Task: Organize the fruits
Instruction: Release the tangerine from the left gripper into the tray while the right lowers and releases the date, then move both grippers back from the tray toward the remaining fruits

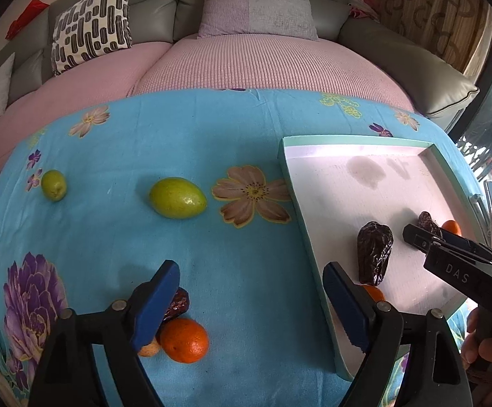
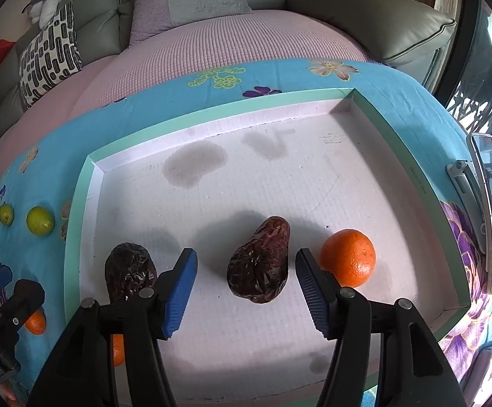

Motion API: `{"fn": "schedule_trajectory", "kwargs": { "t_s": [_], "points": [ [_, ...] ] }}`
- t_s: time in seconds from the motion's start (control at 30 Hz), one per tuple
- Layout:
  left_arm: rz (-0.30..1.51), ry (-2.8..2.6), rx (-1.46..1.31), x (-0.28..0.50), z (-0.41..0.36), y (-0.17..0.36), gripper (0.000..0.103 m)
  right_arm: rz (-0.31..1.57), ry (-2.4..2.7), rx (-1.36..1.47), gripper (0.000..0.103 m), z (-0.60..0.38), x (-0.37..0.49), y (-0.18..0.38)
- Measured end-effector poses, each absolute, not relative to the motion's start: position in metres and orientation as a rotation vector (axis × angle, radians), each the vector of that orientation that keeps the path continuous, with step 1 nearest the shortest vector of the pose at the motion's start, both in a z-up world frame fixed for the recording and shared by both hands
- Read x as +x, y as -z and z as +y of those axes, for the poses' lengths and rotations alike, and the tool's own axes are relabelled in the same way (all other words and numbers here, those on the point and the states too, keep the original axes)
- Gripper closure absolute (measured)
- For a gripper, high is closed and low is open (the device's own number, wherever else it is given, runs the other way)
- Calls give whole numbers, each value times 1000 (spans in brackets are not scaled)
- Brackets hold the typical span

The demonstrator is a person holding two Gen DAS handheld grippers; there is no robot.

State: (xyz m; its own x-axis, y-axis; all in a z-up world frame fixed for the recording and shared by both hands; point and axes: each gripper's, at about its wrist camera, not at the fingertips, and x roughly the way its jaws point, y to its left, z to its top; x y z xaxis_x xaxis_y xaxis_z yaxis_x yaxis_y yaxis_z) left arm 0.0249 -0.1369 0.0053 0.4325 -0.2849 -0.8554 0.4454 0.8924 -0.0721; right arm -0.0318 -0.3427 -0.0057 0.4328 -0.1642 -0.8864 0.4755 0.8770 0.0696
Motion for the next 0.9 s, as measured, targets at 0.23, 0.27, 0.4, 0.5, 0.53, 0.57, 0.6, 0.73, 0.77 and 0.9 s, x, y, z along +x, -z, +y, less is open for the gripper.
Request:
{"fn": "schedule_trajectory", "kwargs": {
  "t_s": [0.23,0.27,0.4,0.5,0.53,0.57,0.6,0.73,0.77,0.9],
  "points": [
    [1032,389,168,33,-128,1,0,1042,387,325,18,-341,-31,7],
    [1039,384,161,34,-127,3,0,1039,386,317,16,-340,-31,6],
    [1053,366,134,39,-120,7,0,1017,380,294,11,-337,-31,4],
    [1055,351,132,42,-116,9,0,996,376,278,11,-334,-31,0],
    [1054,348,132,42,-116,9,0,985,376,271,11,-333,-31,-1],
    [1051,346,131,43,-115,8,0,973,376,266,11,-332,-32,-3],
    [1048,346,127,44,-114,7,0,960,377,263,11,-332,-32,-5],
    [1028,361,124,45,-112,-1,0,915,381,268,11,-330,-35,-13],
    [1019,359,135,45,-112,-3,0,908,384,269,11,-330,-35,-14],
    [964,345,181,44,-109,-14,0,892,391,253,11,-328,-35,-18]
  ]
}}
